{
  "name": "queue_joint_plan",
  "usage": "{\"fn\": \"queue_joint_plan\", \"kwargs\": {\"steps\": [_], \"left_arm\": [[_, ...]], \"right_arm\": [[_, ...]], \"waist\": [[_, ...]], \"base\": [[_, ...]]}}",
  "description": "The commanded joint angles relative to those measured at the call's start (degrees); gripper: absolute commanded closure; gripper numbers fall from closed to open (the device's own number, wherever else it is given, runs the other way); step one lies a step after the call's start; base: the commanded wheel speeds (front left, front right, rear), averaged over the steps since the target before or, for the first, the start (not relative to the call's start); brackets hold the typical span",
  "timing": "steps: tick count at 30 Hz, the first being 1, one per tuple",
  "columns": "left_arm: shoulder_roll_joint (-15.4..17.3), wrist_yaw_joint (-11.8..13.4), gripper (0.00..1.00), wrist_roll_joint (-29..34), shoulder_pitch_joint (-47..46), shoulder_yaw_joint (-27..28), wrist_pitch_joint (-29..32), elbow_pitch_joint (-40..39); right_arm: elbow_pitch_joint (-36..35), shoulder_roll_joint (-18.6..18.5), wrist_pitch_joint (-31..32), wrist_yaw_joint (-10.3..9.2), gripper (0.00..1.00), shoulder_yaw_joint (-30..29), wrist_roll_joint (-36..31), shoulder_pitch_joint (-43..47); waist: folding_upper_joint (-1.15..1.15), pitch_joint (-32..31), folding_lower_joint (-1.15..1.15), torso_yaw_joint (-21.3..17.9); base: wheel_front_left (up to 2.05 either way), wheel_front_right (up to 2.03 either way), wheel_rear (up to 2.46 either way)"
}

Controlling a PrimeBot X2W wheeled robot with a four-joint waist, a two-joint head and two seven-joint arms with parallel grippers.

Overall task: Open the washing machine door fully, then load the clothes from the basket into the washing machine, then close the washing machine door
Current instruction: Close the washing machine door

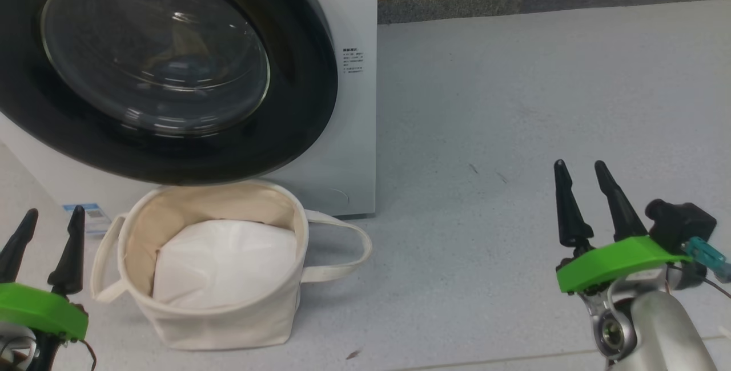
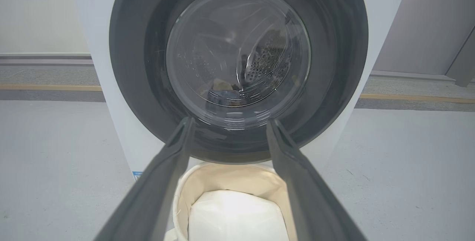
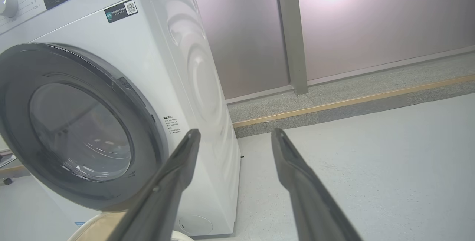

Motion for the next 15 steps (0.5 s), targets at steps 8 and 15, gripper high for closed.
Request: {"fn": "queue_joint_plan", "kwargs": {"steps": [8,15], "left_arm": [[2.82,0.53,0.0,-0.49,-0.34,2.04,0.56,-2.2],[2.58,0.36,0.0,-0.79,0.5,1.43,0.77,-2.65]], "right_arm": [[-5.83,0.54,1.69,0.01,0.0,-0.42,-0.17,1.9],[-6.49,0.54,2.12,0.01,0.0,-0.54,0.23,3.04]], "waist": [[0.0,-1.31,0.01,-0.1],[0.0,-1.85,0.01,0.09]], "base": [[0.0,0.0,0.0],[0.0,0.0,0.0]]}}
